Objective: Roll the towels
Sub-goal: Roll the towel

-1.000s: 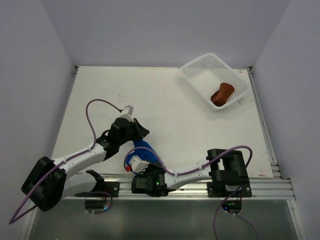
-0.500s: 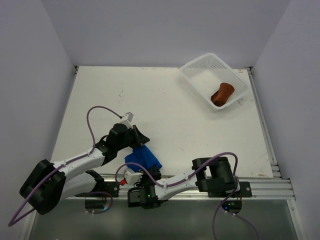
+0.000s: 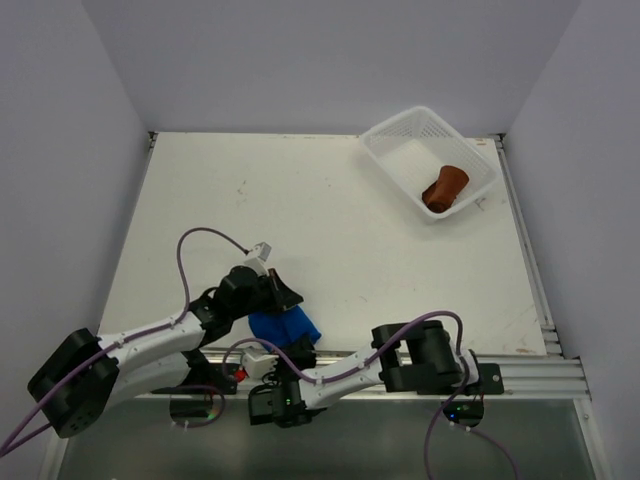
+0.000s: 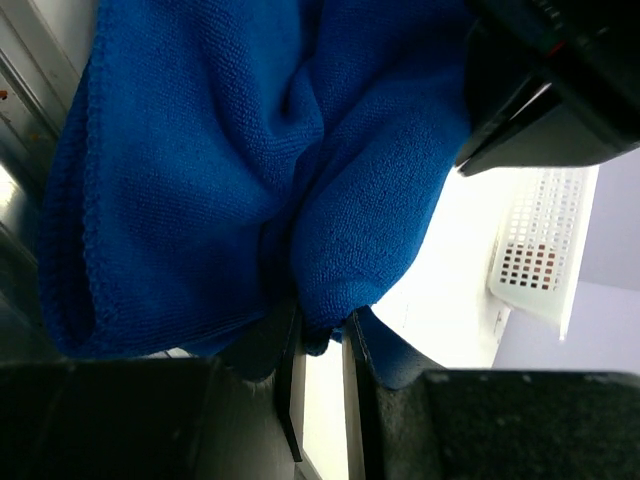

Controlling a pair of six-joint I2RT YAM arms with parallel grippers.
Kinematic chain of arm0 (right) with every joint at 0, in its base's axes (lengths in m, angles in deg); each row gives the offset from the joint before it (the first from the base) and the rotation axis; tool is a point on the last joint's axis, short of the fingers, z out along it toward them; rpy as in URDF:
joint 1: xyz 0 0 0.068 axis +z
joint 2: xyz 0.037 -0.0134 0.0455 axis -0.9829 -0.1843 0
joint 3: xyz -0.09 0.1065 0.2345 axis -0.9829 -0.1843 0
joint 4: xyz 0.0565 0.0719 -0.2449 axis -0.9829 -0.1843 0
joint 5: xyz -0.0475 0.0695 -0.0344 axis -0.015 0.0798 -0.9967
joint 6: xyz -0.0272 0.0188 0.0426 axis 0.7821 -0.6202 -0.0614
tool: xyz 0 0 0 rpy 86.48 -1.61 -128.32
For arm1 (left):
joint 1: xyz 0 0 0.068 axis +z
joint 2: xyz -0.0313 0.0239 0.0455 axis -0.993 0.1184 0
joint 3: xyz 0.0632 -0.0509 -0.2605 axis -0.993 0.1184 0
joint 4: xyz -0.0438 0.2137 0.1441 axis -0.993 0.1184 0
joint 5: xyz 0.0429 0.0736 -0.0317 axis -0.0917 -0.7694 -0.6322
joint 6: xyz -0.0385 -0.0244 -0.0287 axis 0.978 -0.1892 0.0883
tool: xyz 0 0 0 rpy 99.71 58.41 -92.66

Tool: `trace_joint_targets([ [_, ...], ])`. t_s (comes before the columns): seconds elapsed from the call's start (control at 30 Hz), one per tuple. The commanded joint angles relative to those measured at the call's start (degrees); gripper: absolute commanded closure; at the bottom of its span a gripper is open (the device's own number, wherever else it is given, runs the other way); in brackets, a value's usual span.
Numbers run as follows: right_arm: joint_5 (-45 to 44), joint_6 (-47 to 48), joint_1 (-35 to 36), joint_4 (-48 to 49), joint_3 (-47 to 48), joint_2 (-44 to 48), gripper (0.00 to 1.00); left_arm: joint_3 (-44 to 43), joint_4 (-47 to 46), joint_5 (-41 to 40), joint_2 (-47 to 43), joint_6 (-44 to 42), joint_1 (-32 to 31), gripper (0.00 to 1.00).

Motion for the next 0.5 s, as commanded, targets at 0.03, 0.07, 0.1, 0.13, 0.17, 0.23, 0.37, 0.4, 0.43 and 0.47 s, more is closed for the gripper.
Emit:
trace_joint_targets([
  [0.03,2.82,-0.13,1.18,-1.25,2.72,-1.94,1.00,2.93,-3.07,-2.45,-1.39,3.70,-2.86,0.99],
  [0.07,2.82,-0.48,1.18,-1.86,2.99,-2.20,1.00,3.29,-2.81,-2.54,-1.92,3.88,-3.04,0.99],
  [0.1,2.82,-0.66,1.09,-2.13,3.51,-2.46,1.00,3.56,-1.93,-2.89,-2.53,3.97,-3.04,0.99],
  [0.13,2.99,-0.66,1.18,-2.31,3.60,-2.81,1.00,3.82,-1.40,-3.16,-2.89,4.06,-3.04,0.99],
  [0.17,2.82,-0.66,1.18,-2.48,3.78,-2.99,1.00,4.17,-1.14,-3.51,-3.59,4.06,-3.13,0.99],
  [0.23,2.90,-0.75,1.26,-2.57,4.13,-3.17,1.00,5.31,-1.49,-3.86,-3.42,4.24,-3.13,0.99],
  [0.37,2.73,-1.80,1.18,-2.83,4.40,-2.55,0.92,7.86,-3.94,-4.47,-1.66,4.68,-3.13,0.99],
  [0.4,2.38,-2.24,1.18,-2.92,4.14,-2.29,0.89,8.56,-5.43,-4.82,-1.31,4.68,-3.13,0.99],
  [0.43,2.29,-2.59,1.18,-2.84,3.87,-1.94,0.85,10.05,-5.96,-5.96,-0.79,4.59,-3.22,0.99],
  [0.47,2.20,-3.47,1.18,-2.66,3.78,-1.41,0.77,10.76,-6.49,-6.58,-0.61,4.59,-3.22,0.99],
])
